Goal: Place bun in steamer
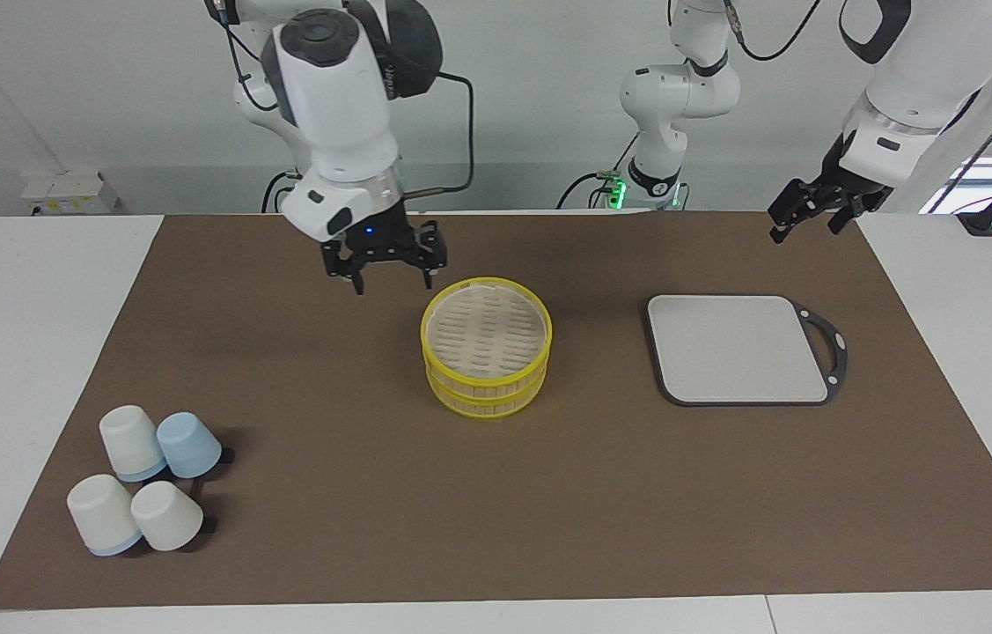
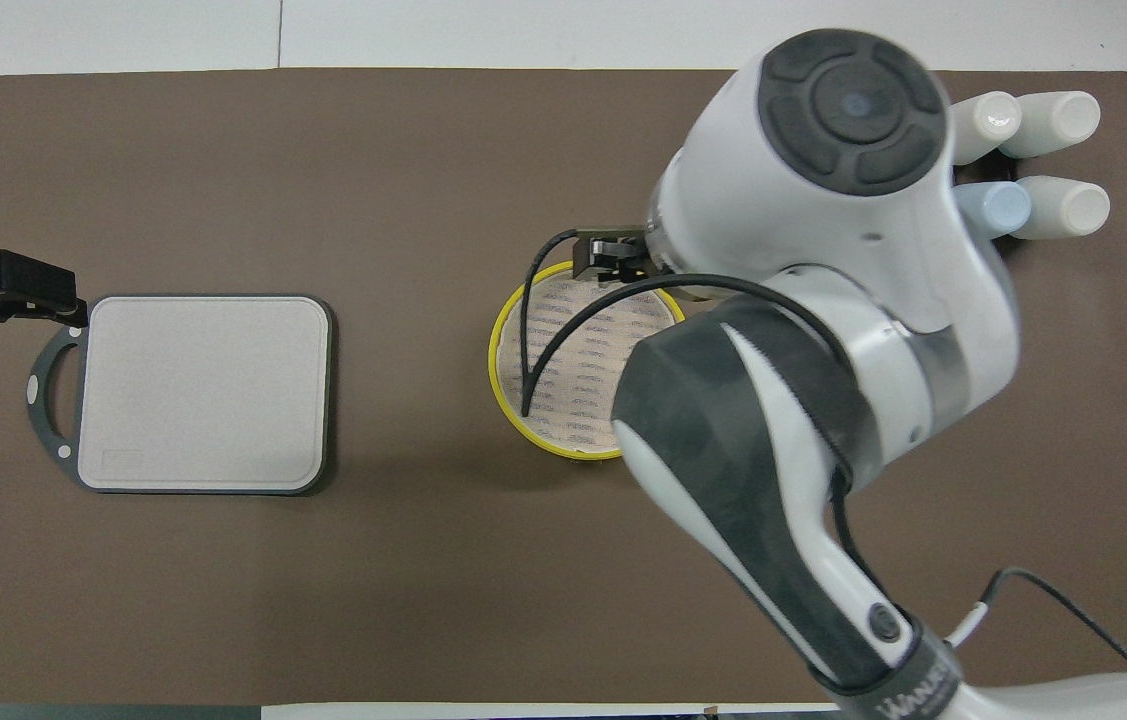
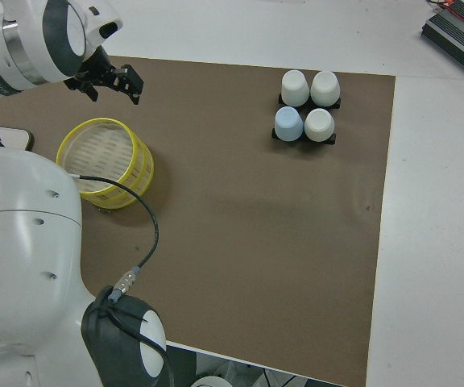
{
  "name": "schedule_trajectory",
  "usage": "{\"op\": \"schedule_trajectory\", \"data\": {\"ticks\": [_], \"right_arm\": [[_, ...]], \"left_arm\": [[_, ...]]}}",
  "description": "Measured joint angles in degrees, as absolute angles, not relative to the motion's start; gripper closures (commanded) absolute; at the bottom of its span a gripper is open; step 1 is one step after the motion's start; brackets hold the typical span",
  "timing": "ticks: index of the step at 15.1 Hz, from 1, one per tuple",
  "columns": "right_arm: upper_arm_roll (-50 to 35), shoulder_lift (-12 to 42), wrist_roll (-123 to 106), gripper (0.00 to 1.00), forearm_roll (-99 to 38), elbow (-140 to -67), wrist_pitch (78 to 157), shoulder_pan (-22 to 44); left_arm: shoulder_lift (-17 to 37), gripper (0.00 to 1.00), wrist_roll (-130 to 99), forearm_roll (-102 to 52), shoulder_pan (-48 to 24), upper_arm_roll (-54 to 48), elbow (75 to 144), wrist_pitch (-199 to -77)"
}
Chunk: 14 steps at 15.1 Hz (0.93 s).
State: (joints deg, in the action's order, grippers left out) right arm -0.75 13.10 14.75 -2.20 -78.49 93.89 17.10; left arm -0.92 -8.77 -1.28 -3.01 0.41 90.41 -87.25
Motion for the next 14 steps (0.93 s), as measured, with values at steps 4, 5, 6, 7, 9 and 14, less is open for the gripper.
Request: {"op": "schedule_trajectory", "data": {"ticks": [4, 5, 6, 7, 9, 14], "right_arm": [[-0.7, 9.6, 4.1, 0.0, -2.2, -80.2, 90.8, 8.5], [-0.7, 8.5, 3.4, 0.0, -2.2, -81.8, 90.5, 7.1], [-0.7, 7.3, 3.0, 0.0, -2.2, -83.6, 90.5, 6.0], [-0.7, 6.1, 2.9, 0.0, -2.2, -85.5, 90.5, 5.0], [-0.7, 3.7, 2.8, 0.0, -2.2, -88.7, 90.5, 3.5], [-0.7, 1.7, 2.8, 0.0, -2.2, -91.8, 90.5, -1.0]], "left_arm": [[-0.9, 0.0, -8.8, -1.3, -2.9, 0.4, 90.4, -87.3], [-0.9, 0.0, -8.8, -1.3, -2.8, 0.4, 90.4, -87.3], [-0.9, 0.0, -8.8, -1.3, -2.8, 0.4, 90.4, -87.3], [-0.9, 0.0, -8.8, -1.3, -2.8, 0.4, 90.4, -87.3], [-0.9, 0.0, -8.8, -1.3, -2.8, 0.4, 90.4, -87.3], [-0.9, 0.0, -8.8, -1.3, -2.8, 0.4, 90.4, -87.3]]}}
